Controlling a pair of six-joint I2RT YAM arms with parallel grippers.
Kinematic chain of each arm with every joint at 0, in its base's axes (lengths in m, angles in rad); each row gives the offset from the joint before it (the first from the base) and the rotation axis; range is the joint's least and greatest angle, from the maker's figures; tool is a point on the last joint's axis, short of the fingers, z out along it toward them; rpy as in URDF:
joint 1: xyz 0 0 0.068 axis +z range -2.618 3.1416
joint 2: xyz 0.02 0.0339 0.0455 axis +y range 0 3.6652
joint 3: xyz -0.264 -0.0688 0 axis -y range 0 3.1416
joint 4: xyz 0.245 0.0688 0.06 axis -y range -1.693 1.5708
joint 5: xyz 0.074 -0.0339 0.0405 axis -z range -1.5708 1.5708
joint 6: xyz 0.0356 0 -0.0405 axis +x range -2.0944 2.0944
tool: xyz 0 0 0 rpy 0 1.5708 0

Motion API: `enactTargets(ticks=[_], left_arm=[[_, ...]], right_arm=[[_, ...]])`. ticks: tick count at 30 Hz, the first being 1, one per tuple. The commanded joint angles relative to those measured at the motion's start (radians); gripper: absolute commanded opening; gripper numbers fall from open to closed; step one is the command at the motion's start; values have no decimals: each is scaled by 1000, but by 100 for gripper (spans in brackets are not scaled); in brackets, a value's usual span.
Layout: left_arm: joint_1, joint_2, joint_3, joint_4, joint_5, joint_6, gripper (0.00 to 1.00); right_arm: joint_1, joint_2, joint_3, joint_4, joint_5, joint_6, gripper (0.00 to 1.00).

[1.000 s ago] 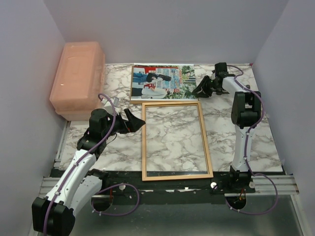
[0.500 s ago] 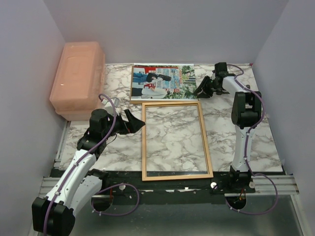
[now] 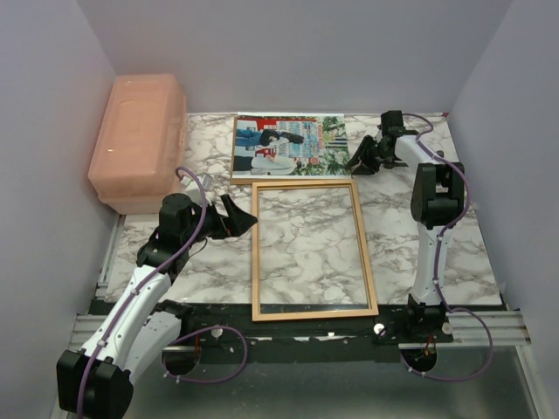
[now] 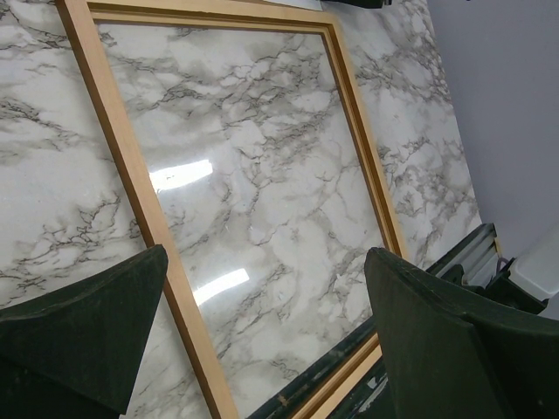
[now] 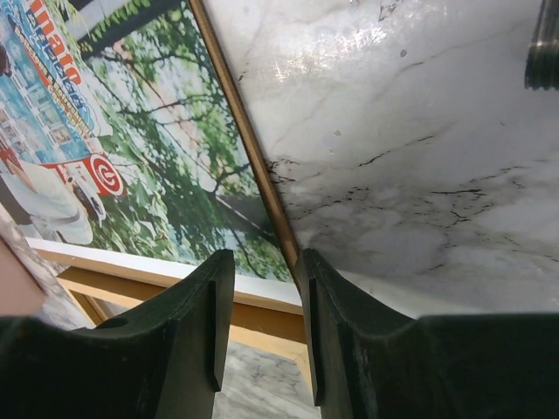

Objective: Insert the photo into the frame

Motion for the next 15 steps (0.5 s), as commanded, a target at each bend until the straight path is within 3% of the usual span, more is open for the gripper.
enactTargets(ticks=[1, 8, 15], left_arm=[[7, -6, -2, 11, 8, 14, 98], [7, -4, -1, 12, 11, 17, 98], [7, -3, 7, 4, 13, 22, 98]], right_arm=[[-2, -9, -18, -52, 74, -42, 43], [0, -15, -70, 1, -21, -7, 43], [0, -76, -59, -7, 27, -5, 42]])
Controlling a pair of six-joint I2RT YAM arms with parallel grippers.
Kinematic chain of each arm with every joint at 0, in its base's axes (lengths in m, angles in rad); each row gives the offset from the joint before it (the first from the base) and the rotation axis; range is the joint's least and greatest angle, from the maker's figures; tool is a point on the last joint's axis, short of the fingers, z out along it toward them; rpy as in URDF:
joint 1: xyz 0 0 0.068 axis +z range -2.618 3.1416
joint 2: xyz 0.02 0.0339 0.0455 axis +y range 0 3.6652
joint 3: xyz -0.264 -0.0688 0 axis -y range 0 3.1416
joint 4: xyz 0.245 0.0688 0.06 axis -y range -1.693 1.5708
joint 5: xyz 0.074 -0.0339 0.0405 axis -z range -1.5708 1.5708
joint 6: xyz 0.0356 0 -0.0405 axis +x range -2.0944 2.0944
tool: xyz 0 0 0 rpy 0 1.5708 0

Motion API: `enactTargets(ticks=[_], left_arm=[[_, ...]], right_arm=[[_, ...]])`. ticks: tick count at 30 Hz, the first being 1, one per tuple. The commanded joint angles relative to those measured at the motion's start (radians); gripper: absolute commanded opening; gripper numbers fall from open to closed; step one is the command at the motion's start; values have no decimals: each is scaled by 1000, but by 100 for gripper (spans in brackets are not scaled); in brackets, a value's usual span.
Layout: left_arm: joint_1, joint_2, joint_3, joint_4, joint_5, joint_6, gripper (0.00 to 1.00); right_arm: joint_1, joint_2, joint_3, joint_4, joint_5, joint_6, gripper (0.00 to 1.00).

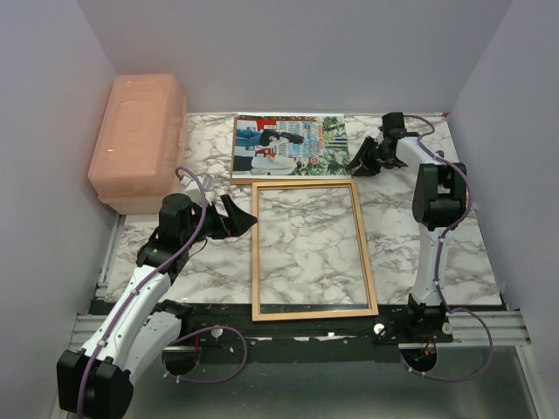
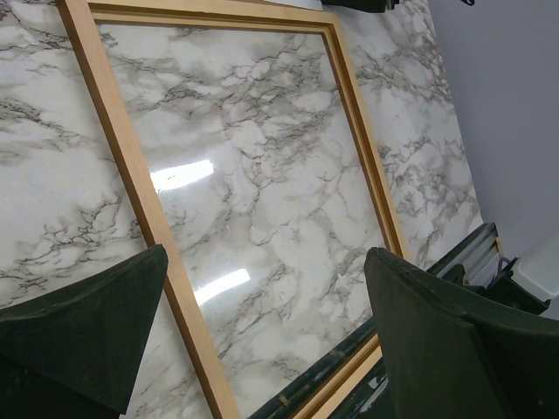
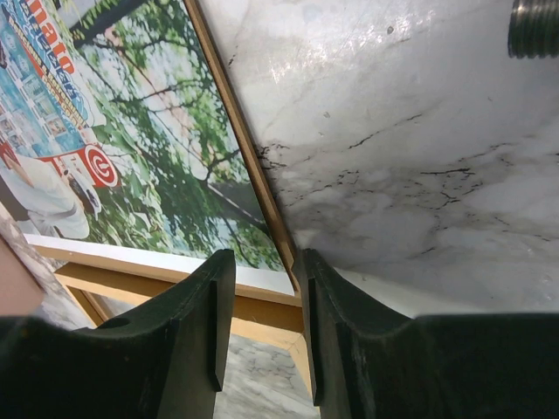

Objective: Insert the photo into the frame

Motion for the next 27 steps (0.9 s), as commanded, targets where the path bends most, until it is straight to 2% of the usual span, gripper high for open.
enactTargets(ticks=[1, 10, 27], left_arm=[[6, -3, 5, 4, 13, 19, 98], [6, 3, 5, 7, 17, 19, 98], [6, 7, 0, 5, 19, 24, 98]], right_arm=[[2, -51, 1, -40, 46, -7, 41], [3, -44, 50, -45, 36, 3, 36], [30, 40, 93, -52, 45, -1, 36]])
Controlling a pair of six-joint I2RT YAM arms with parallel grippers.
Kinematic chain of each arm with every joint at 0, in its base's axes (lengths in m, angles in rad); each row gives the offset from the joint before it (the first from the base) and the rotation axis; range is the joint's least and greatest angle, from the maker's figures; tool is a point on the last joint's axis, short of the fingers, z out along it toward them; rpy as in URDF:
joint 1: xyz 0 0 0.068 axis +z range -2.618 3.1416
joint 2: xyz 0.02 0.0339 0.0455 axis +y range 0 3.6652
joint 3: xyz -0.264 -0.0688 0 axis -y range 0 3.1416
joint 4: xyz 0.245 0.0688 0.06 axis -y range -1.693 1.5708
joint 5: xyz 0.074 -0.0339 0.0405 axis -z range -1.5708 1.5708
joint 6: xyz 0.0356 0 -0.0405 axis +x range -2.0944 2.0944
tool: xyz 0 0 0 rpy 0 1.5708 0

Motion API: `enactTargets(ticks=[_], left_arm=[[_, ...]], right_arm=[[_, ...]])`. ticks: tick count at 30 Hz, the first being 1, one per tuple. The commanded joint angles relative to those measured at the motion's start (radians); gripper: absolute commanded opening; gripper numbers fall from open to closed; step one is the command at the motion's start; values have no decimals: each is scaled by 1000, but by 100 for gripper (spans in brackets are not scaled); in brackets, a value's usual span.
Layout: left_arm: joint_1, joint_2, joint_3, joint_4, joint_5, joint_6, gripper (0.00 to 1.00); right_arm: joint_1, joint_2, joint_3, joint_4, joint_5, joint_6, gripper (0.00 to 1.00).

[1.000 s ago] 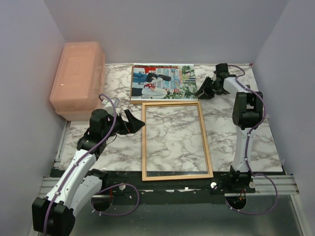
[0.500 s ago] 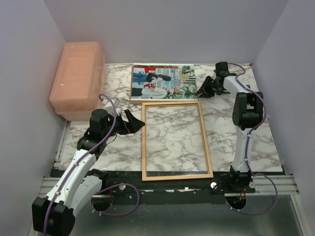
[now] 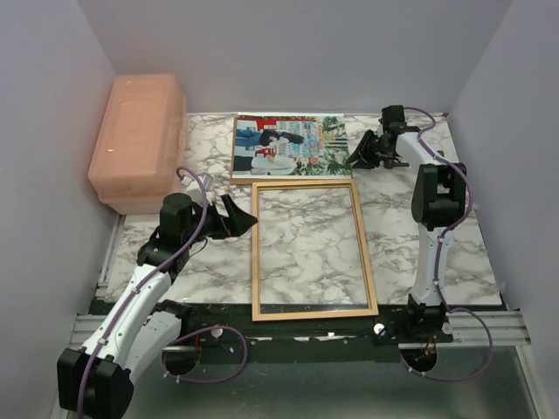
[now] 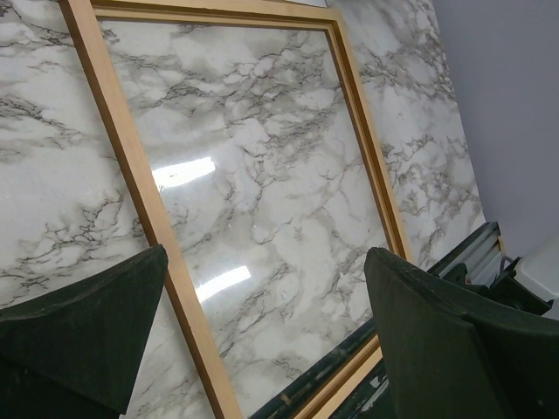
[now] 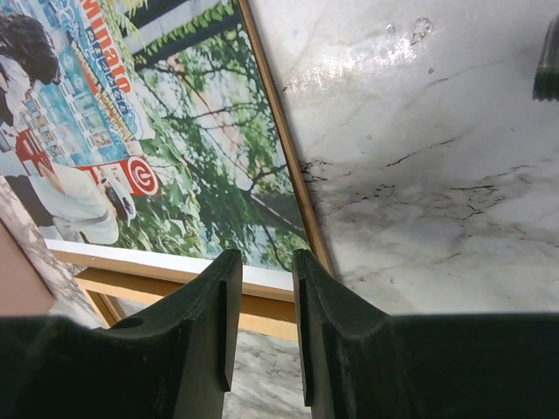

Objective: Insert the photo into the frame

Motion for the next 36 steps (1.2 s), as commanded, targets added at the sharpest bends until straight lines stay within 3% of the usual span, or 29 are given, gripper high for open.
enactTargets(ticks=[1, 22, 36], left_arm=[[6, -2, -1, 6, 19, 19, 98], [6, -10, -5, -7, 16, 25, 99], [6, -7, -13, 5, 22, 19, 99]], right_arm=[[19, 50, 21, -22, 21, -7, 36], [39, 17, -12, -19, 188, -3, 37], [36, 19, -23, -23, 212, 3, 38]])
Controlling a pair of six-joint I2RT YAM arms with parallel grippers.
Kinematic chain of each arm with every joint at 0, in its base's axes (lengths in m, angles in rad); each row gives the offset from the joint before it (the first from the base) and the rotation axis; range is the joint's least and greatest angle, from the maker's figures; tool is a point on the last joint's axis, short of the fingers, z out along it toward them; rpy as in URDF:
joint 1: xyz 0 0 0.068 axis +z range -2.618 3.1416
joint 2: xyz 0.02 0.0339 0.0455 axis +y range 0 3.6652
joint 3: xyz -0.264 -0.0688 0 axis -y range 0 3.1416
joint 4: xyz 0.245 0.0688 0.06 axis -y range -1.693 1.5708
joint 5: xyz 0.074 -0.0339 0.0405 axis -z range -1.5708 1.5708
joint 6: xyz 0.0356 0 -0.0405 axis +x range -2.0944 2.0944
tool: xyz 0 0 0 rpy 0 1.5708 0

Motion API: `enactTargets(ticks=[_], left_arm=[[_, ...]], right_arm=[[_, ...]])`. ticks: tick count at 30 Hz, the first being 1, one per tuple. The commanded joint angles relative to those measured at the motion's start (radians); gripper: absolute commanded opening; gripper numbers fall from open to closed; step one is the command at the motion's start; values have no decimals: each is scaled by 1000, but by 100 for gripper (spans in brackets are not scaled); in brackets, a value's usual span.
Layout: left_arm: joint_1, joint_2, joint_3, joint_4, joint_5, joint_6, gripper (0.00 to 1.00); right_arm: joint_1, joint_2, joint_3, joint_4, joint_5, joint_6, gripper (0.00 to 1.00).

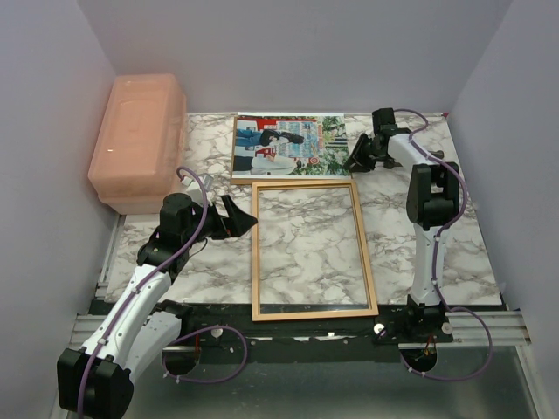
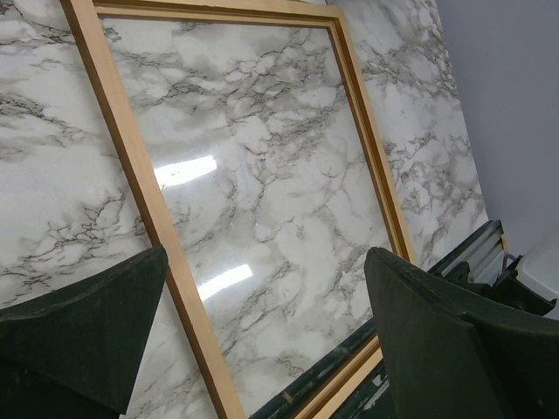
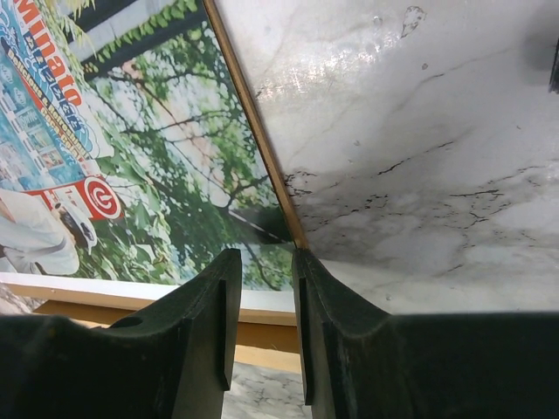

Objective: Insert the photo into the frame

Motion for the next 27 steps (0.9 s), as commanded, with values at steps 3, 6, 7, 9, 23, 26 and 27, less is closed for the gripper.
enactTargets(ticks=[3, 6, 7, 9, 23, 26, 27], left_arm=[[6, -6, -14, 12, 24, 11, 98], [6, -8, -14, 9, 23, 11, 98], [6, -9, -16, 10, 23, 11, 98], [6, -8, -17, 15, 23, 8, 98], [6, -3, -21, 30, 35, -5, 99], [6, -9, -18, 20, 35, -2, 98], [6, -12, -19, 18, 34, 0, 98]], right_arm=[[-2, -11, -26, -22, 84, -7, 38], [-2, -11, -28, -16, 79, -10, 38], [-2, -10, -26, -16, 68, -9, 38], [-2, -7, -25, -15, 45, -9, 38], [25, -2, -126, 175, -342, 123, 38], [35, -5, -136, 221, -378, 162, 38], [36, -5, -142, 239, -394, 177, 38]])
